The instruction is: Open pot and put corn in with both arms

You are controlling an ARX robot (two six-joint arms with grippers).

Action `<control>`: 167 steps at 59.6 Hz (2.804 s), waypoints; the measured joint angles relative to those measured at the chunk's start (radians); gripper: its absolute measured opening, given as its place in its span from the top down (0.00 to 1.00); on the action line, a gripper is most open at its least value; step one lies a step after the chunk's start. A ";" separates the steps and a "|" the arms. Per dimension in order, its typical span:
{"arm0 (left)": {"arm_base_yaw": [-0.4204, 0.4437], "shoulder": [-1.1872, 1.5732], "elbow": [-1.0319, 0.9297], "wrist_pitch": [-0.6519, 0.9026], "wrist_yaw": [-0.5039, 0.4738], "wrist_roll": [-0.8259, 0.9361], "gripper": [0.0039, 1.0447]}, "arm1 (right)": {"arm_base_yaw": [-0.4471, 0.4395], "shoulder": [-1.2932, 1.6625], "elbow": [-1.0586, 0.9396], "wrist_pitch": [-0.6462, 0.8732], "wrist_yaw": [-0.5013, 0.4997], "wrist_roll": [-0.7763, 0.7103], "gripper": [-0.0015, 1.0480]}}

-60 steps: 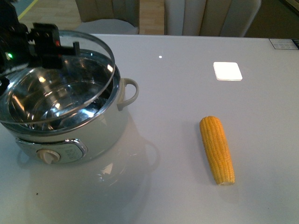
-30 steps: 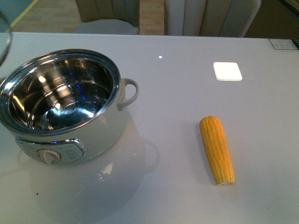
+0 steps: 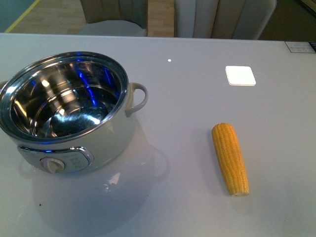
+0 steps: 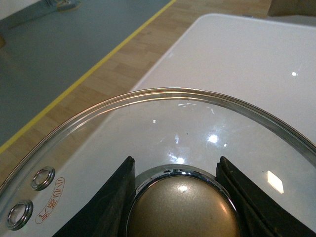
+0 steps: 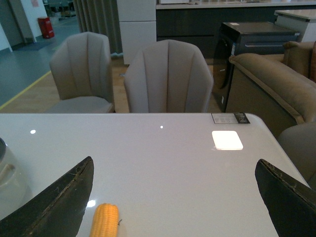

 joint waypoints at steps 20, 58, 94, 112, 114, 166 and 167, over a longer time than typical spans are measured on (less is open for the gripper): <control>-0.011 0.169 0.044 0.035 -0.001 -0.005 0.59 | 0.000 0.000 0.000 0.000 0.000 0.000 0.08; -0.104 0.482 0.488 -0.025 0.006 -0.145 0.59 | 0.000 -0.001 0.000 0.000 0.000 0.000 0.08; -0.085 0.560 0.517 0.008 -0.041 -0.110 0.47 | 0.000 -0.001 0.000 0.000 -0.001 0.000 0.08; -0.085 0.444 0.398 0.026 -0.053 -0.113 0.05 | 0.000 -0.001 0.000 0.000 -0.001 0.000 0.08; -0.085 0.409 0.379 0.026 -0.052 -0.118 0.06 | 0.000 -0.001 0.000 0.000 -0.001 0.000 0.08; -0.339 -1.275 -0.317 -0.724 -0.161 -0.338 0.06 | 0.000 -0.001 0.000 0.000 -0.001 0.000 0.08; -0.353 -1.312 -0.323 -0.759 -0.171 -0.340 0.06 | 0.000 -0.001 0.000 0.000 -0.001 0.000 0.08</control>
